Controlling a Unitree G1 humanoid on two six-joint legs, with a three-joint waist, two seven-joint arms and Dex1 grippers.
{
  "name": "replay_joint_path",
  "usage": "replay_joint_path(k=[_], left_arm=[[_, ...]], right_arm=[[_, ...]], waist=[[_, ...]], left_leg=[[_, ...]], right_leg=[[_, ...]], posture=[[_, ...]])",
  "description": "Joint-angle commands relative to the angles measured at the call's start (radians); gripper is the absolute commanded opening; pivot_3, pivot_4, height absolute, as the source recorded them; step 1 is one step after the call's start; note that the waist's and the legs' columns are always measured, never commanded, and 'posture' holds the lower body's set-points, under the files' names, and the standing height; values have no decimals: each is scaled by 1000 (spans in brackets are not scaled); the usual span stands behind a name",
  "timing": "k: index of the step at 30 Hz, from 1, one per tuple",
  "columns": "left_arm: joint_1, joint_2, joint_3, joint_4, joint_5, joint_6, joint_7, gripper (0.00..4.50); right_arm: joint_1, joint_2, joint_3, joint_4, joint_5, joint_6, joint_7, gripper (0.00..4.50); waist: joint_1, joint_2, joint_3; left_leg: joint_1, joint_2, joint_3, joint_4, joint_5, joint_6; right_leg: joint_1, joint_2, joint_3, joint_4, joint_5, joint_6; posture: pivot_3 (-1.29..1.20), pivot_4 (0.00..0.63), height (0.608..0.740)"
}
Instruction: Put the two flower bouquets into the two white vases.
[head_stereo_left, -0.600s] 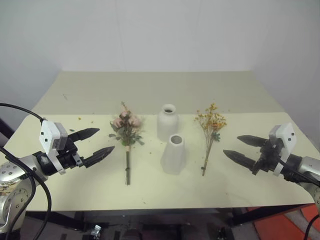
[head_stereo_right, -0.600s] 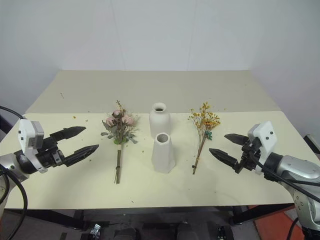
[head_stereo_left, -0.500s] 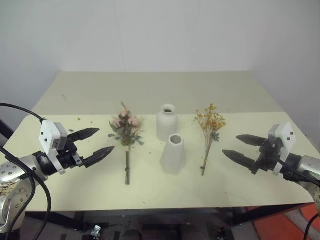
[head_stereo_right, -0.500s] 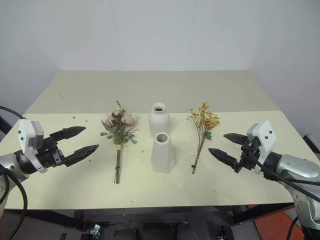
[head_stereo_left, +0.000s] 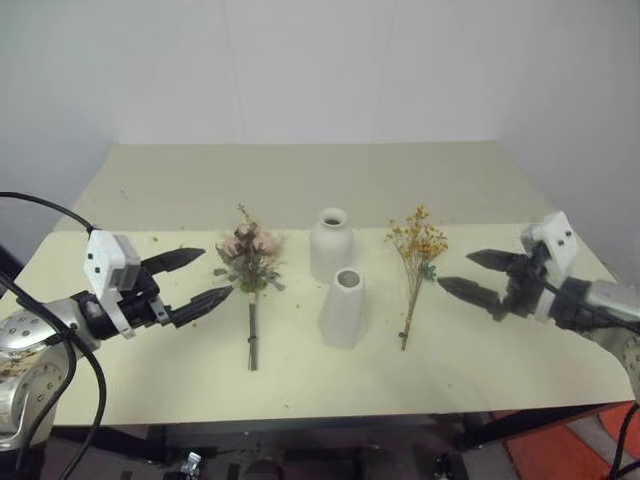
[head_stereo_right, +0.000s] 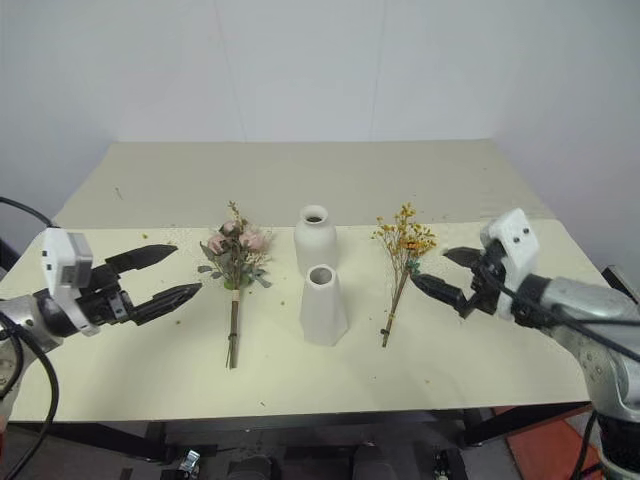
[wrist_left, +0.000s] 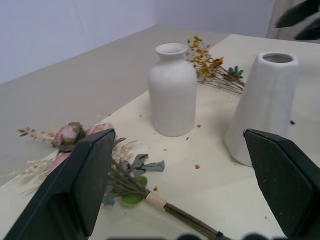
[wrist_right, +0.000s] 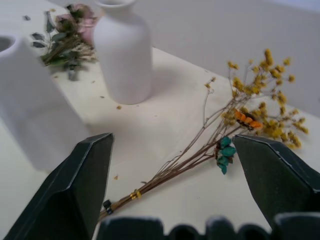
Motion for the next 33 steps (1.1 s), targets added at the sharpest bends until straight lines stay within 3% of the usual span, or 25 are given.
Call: replay_joint_path(k=[1, 5, 12, 20, 27, 33], left_arm=[[-79, 35, -39, 40, 23, -47, -58, 4492], [-199, 42, -107, 116, 55, -86, -114, 4492], [-283, -39, -180, 134, 71, -124, -109, 4492], [-258, -77, -189, 97, 81, -143, -93, 4492], [-174, -104, -172, 30, 68, -145, -63, 4492], [-132, -120, -169, -4, 64, -143, -33, 4492]], right_arm=[[-231, 26, 40, 54, 60, 350, -126, 4477], [-473, 61, 105, 206, 70, 594, -176, 4477], [-828, -30, 550, 673, 194, 610, -197, 4477], [-1087, 46, 913, 1104, 162, 610, -120, 4477], [-1167, 201, 1011, 1318, 9, 610, -9, 4477], [-1176, 318, 987, 1418, -160, 578, 67, 4477]], waist=[[-1, 0, 0], [5, 0, 0], [4, 1, 1], [-10, 1, 1], [-21, 2, 1], [-20, 2, 1]], left_leg=[[0, 0, 0, 0, 0, 0], [-1, 0, -1, 0, 0, 0], [-7, -1, 0, 0, -1, 2], [-15, 0, -1, 0, -1, 2], [-15, 0, -1, 1, -1, 2], [-15, 0, -1, 2, -1, 3]], right_leg=[[0, 0, 0, 0, 0, 0], [-1, 0, -1, 0, 1, 1], [-4, -1, -1, -4, 6, 2], [-15, 0, -1, 2, 8, -2], [-16, 0, -1, 3, 9, -2], [-16, 1, -1, 5, 9, -2]], posture=[[0, 150, 740], [0, 150, 740], [0, 150, 740], [0, 150, 740], [0, 150, 740], [0, 150, 740]])
